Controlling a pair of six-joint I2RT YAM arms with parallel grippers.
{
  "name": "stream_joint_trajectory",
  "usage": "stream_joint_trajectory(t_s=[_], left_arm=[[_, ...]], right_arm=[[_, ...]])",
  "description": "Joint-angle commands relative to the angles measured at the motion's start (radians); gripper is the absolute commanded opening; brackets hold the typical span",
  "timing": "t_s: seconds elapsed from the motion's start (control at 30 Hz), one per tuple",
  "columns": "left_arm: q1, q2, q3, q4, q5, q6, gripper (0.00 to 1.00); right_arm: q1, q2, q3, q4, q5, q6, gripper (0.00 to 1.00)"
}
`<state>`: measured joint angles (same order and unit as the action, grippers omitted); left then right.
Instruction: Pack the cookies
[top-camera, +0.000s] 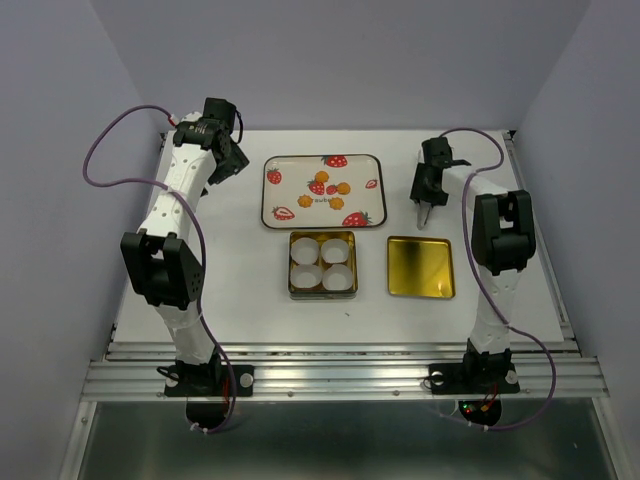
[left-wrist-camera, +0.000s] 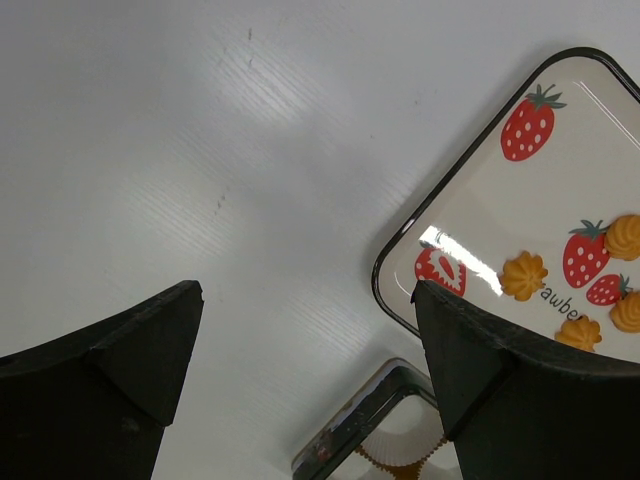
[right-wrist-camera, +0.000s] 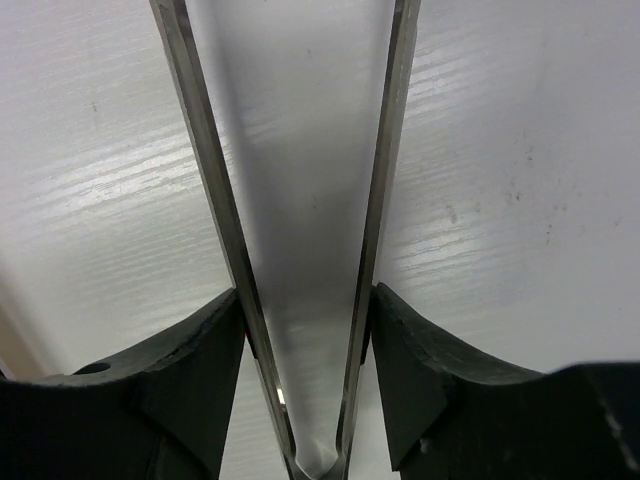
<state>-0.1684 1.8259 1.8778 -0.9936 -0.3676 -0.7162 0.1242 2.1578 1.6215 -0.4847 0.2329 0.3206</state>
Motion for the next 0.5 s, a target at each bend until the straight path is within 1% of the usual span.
stream_joint_trajectory(t_s=[0.0,0.07,0.13,0.17,0.2,0.33,0.47], left_arm=[[-0.005,-0.048,0.0,-0.01,-0.034,-0.009,0.99],[-0.005,-0.047,0.0,-0.011,-0.042,-0.011,0.99],[-0.005,-0.045,0.001,-0.01,-0.045,-0.011,0.99],[-0.005,-0.043,0.003,-0.013,-0.042,-0.011,0.99],[-0.005,-0.043,0.001,-0.016,-0.041,-0.012,0.99],[-0.005,-0.047,-0.009,-0.02,-0.062,-0.017,0.99],[-0.003,-0.036,0.0,-0.011,-0.064,-0.022,0.99]], right_arm=[[-0.006,0.008,-0.058,-0.026,0.014,-0.025,0.56],[-0.006,0.007,-0.061,-0.026,0.013,-0.034,0.53],[-0.006,0.007,-0.058,-0.026,0.013,-0.044,0.48],[-0.006,0.004,-0.055,-0.026,0.016,-0.046,0.45],[-0.006,-0.003,-0.051,-0.025,0.02,-0.051,0.41],[-0.006,-0.029,-0.029,-0.026,0.054,-0.045,0.4],[-0.006,-0.067,-0.008,-0.028,0.034,-0.063,0.39]])
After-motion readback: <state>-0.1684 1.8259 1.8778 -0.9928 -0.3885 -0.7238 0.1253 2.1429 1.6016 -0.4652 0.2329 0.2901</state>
